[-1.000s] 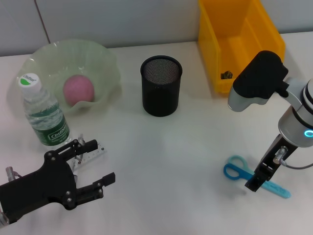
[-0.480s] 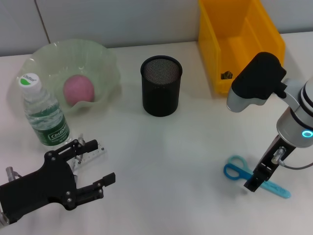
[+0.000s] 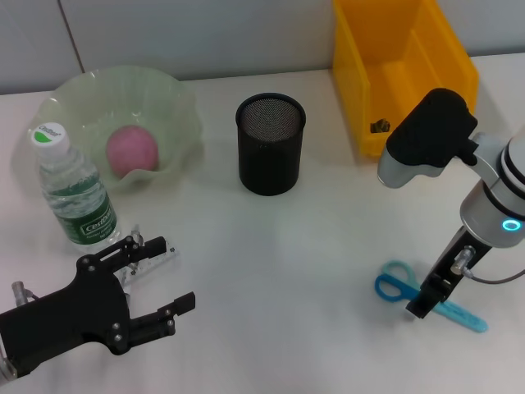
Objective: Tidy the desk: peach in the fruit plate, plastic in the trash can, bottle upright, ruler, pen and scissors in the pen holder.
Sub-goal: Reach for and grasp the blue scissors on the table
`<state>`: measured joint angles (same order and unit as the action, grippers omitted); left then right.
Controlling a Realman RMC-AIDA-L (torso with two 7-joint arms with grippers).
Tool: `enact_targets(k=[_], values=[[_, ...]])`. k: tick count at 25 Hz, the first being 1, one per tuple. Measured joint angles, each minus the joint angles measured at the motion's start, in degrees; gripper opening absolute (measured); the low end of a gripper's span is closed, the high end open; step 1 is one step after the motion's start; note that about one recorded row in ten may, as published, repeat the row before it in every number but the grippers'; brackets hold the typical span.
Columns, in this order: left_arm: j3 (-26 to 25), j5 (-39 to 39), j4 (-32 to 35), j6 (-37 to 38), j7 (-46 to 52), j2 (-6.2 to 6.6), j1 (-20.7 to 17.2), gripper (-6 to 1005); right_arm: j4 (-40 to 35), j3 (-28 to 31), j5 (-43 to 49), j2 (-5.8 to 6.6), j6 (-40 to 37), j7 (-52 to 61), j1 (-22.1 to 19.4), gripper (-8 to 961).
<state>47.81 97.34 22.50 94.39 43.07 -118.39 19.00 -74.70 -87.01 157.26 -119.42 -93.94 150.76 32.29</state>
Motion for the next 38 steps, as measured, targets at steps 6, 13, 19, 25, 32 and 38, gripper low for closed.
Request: enact_targets(k=[6, 13, 19, 25, 32, 38], values=[[0.00, 0.04, 0.00, 0.03, 0.00, 0.00, -0.02, 815, 0.16, -0.06, -0.08, -0.02, 0.07, 0.16, 0.19, 765], [0.00, 0.05, 0.00, 0.07, 0.00, 0.00, -0.02, 815, 0.28, -0.87, -0.11, -0.04, 0.17, 0.38, 0.23, 579], [0.00, 0.05, 0.00, 0.12, 0.00, 0.00, -0.02, 815, 0.97, -2.19, -0.10, -0.02, 0.34, 0.51, 0.21, 562], [0.00, -0.01, 0.01, 0.32, 0.00, 0.00, -0.02, 814, 1.13, -2.29, 0.15, -0.02, 0.61, 0.71, 0.24, 537], [0.00, -0.10, 0.23, 0.89, 0.00, 0.00, -0.01, 814, 1.52, -2.29, 0.29, -0.02, 0.98, 1.02, 0.29, 508], [0.00, -0.13, 0.12, 0.89, 0.00, 0.05, 0.08, 814, 1.70, -2.28, 0.31, 0.03, 1.15, 1.14, 0.33, 432]])
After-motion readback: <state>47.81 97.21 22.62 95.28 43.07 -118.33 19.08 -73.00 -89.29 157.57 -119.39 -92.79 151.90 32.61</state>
